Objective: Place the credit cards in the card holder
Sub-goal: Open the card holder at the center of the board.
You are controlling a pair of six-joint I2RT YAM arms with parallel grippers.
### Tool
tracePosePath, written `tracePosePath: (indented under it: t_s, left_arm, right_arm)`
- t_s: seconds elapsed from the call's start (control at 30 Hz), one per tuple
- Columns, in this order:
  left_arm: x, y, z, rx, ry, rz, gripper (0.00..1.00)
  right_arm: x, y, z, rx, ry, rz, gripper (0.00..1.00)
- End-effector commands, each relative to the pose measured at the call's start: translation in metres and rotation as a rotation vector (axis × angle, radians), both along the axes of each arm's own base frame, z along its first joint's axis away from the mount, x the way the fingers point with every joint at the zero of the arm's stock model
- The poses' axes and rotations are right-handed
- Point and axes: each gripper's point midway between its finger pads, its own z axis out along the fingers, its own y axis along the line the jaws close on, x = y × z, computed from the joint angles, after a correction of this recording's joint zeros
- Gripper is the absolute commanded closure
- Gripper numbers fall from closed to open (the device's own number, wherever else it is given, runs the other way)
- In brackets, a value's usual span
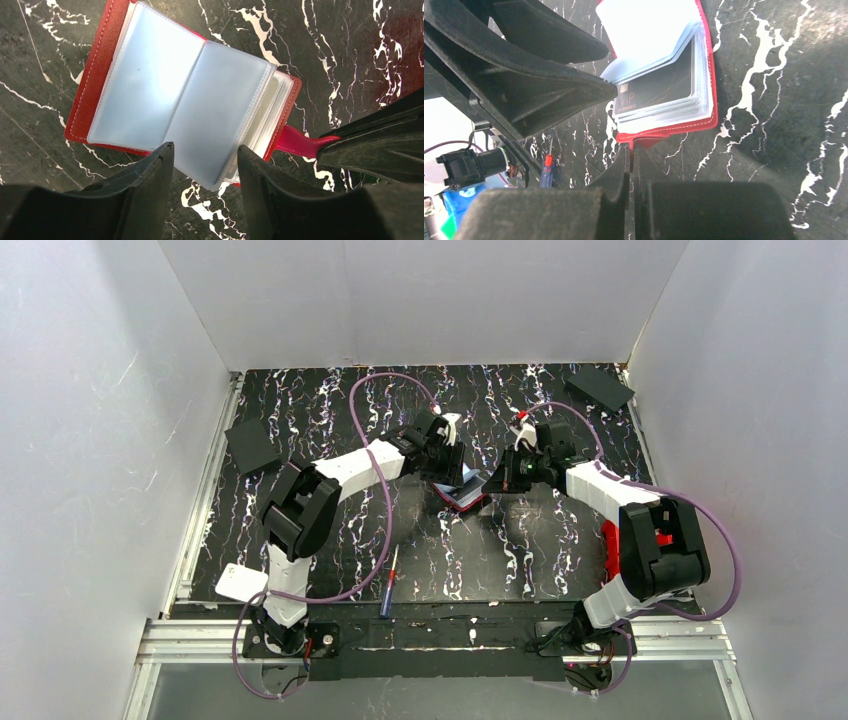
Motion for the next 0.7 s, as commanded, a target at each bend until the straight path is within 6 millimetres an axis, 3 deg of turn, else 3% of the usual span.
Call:
tracePosePath:
  t_s: [0.0, 0.37, 0.67]
  left_arm:
    - [-0.002, 0.003, 0.002, -0.019, 0.019, 0.013, 0.47]
    - [0.016, 0.025, -0.011, 0.093, 0.008, 0.044, 0.37]
    - [0.028, 0.029, -0.012, 0.007, 0.076, 0.064, 0.34]
  right_arm:
    - [0.016, -0.006, 0.018, -0.045, -0.078, -0.013, 0.99]
    - [0.013, -0.002, 0.026, -0.02, -0.086, 0.011, 0.99]
    - [0.013, 0.0, 0.029, -0.005, -0.087, 0.02, 0.99]
